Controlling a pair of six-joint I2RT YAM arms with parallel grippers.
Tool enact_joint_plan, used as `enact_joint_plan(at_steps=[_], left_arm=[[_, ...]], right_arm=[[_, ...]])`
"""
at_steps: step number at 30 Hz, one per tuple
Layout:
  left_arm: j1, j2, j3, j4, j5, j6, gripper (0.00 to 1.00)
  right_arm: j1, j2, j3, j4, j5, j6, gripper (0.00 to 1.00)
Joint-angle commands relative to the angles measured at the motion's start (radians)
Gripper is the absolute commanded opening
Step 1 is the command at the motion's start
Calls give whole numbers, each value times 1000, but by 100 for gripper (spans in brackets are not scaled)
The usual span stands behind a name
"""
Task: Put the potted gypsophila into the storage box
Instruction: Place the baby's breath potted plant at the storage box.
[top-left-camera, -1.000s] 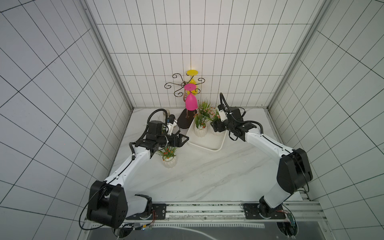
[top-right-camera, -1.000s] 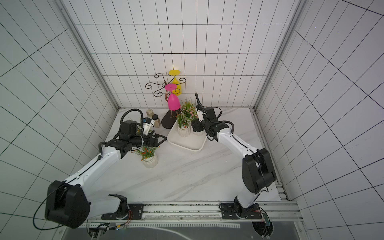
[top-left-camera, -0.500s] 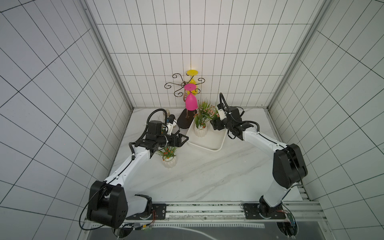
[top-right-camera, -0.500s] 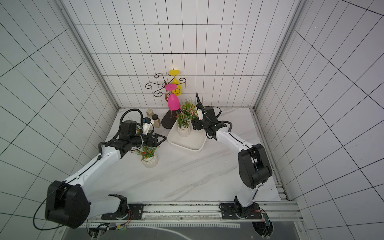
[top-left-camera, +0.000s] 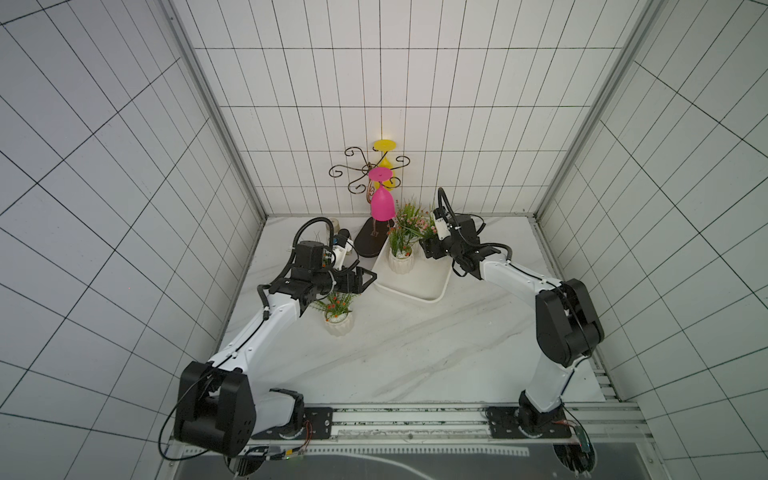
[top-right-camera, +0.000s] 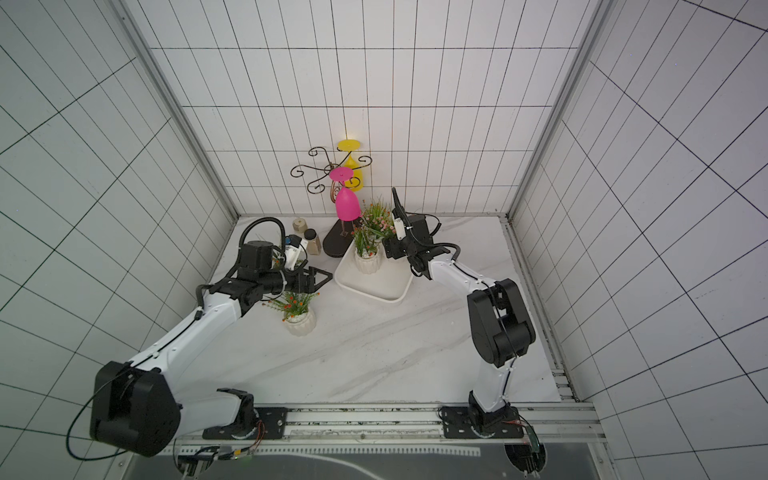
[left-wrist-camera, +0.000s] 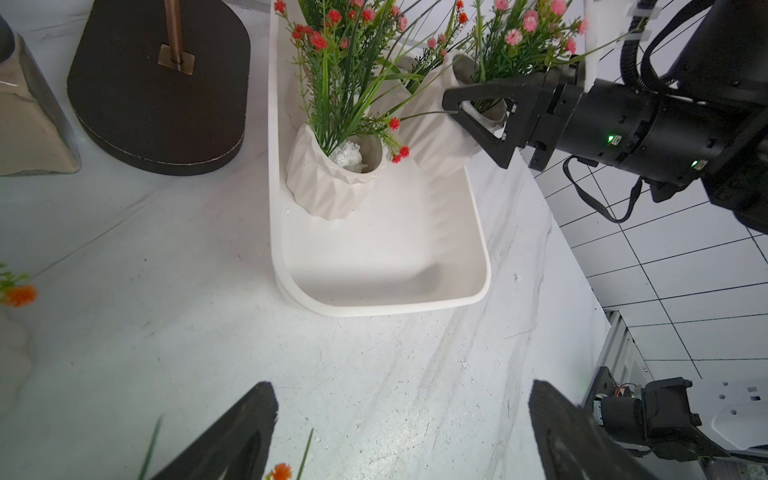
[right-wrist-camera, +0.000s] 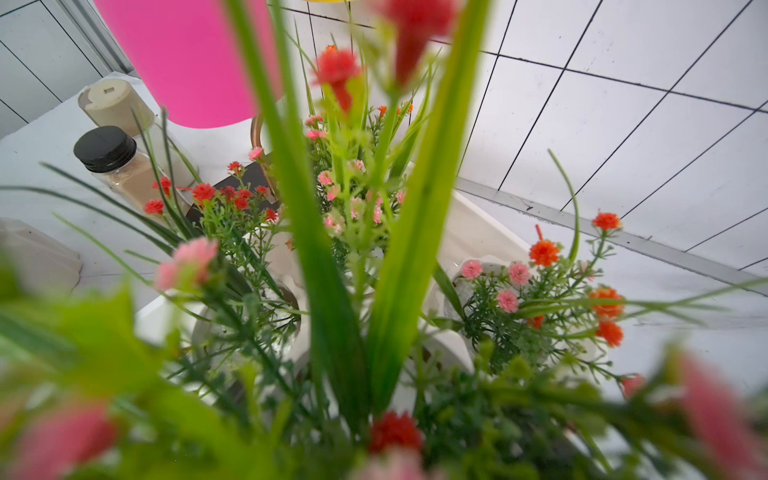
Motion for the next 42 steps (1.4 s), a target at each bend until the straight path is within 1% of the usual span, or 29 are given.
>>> enact_joint_plan(at_steps=[1, 42], left_arm=[[6, -8, -10, 26, 14, -1, 94], [13, 6, -12, 32, 10, -2, 94]], right_arm=[[-10, 6, -16, 120, -3, -21, 76], [-41, 157, -84, 300, -58, -12, 75]])
